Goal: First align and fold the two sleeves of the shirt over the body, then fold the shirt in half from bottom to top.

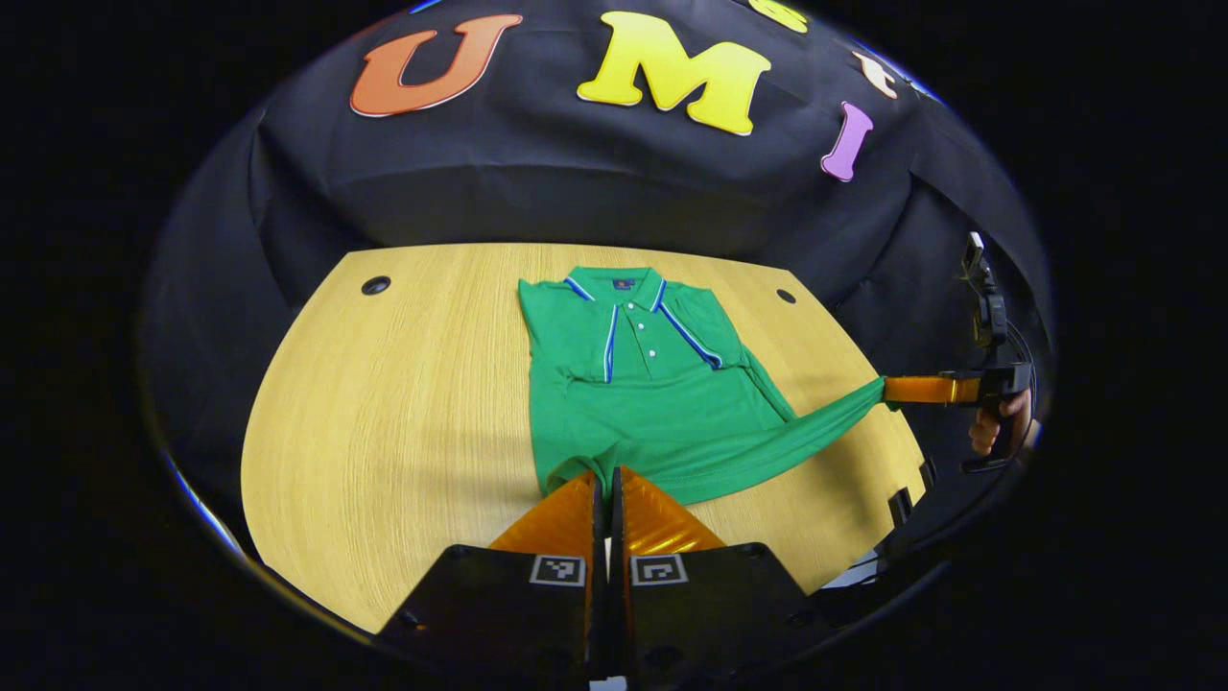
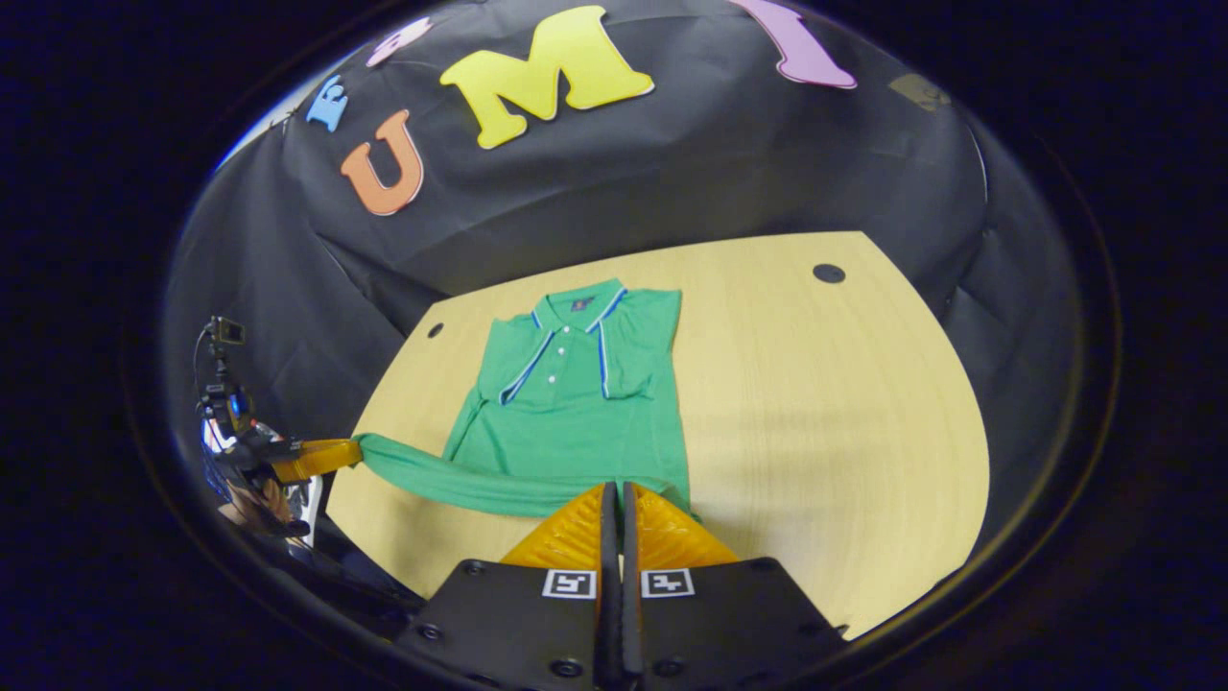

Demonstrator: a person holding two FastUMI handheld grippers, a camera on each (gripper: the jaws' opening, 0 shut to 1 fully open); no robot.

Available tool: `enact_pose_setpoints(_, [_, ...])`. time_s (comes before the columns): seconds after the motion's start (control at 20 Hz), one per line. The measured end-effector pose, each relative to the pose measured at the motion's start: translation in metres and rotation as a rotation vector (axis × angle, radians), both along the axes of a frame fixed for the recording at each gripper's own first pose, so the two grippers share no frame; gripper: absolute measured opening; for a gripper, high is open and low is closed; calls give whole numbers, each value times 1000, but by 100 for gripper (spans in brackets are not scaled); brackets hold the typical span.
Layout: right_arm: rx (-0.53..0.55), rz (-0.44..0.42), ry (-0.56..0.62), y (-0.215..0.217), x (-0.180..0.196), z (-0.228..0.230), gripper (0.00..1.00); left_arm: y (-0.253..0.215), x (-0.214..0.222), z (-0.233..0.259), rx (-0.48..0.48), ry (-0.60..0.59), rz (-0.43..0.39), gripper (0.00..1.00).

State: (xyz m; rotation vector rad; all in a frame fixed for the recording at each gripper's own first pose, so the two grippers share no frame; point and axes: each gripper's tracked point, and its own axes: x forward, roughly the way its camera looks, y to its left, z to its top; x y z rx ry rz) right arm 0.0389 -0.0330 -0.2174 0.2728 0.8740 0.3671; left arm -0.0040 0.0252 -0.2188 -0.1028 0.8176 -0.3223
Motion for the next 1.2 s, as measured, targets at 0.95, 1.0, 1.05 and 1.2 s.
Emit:
enact_pose_setpoints(0.95, [9,-43,-153,28,178,67,5,21,180,70,-64,-223,66,4])
enact_pose_setpoints(1.0, [7,-49,-155,29,185,65,6,21,190,68,-54,-230,61,4])
enact_pose_setpoints(1.05, [4,-51,-155,30,192,61,6,21,200,66,-47,-237,57,4])
enact_pose_setpoints(1.2, [-11,-56,-156,35,216,44,2,17,224,48,-29,-232,52,4])
